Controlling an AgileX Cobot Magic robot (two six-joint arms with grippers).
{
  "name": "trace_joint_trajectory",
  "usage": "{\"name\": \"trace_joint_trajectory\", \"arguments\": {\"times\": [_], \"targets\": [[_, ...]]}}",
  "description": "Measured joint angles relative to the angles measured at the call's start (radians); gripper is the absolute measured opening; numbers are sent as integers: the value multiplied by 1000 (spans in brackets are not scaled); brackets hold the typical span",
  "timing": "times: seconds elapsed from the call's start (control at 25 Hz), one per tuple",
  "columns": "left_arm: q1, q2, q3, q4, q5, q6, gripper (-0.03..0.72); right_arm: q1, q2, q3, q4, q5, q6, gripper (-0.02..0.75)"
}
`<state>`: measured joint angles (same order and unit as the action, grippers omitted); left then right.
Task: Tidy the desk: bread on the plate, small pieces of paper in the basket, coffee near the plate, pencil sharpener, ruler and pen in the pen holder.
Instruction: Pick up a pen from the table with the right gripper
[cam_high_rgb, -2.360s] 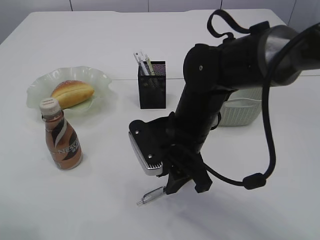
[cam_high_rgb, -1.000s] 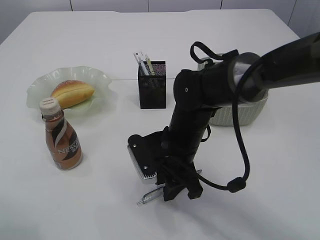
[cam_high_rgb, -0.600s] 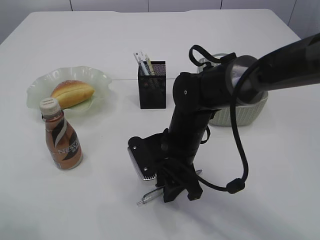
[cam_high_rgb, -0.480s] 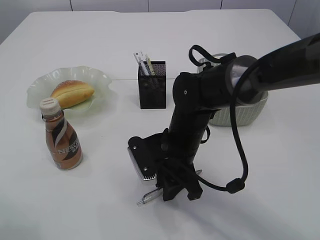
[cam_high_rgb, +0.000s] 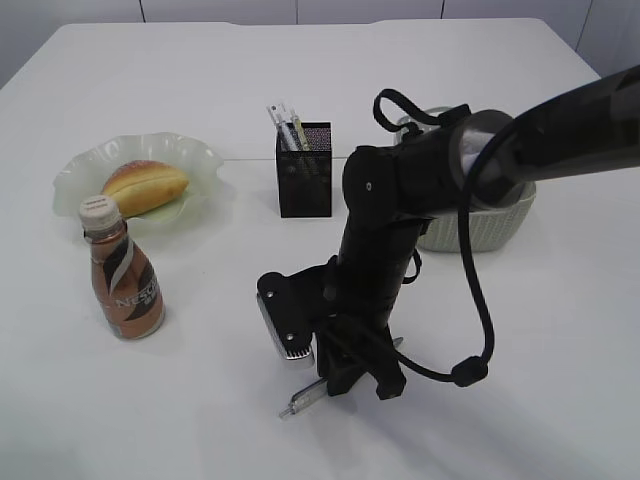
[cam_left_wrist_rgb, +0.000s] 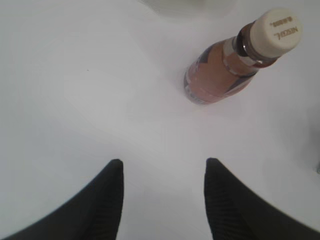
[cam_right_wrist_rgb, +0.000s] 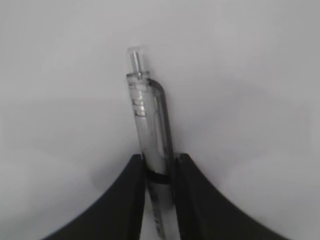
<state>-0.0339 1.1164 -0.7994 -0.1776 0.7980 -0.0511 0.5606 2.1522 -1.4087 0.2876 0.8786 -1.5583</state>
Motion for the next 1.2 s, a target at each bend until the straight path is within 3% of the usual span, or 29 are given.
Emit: {"name": "trace_joint_trajectory", "arguments": {"times": [0.28, 0.6, 0.72, 0.96, 1.2], "targets": [[0, 0, 0, 0, -2, 0, 386, -10, 0, -9, 36, 6, 0, 151], [0, 2, 0, 0, -2, 0, 386, -69, -59, -108, 177, 26, -17, 168], [0, 2, 0, 0, -2, 0, 386, -81, -67, -126, 170, 69, -20, 163], [0, 2, 0, 0, -2, 0, 386, -81, -38, -126, 106, 145, 6, 354], [0, 3, 0, 0, -2, 0, 386, -81, -10, -118, 77, 145, 39, 389]]}}
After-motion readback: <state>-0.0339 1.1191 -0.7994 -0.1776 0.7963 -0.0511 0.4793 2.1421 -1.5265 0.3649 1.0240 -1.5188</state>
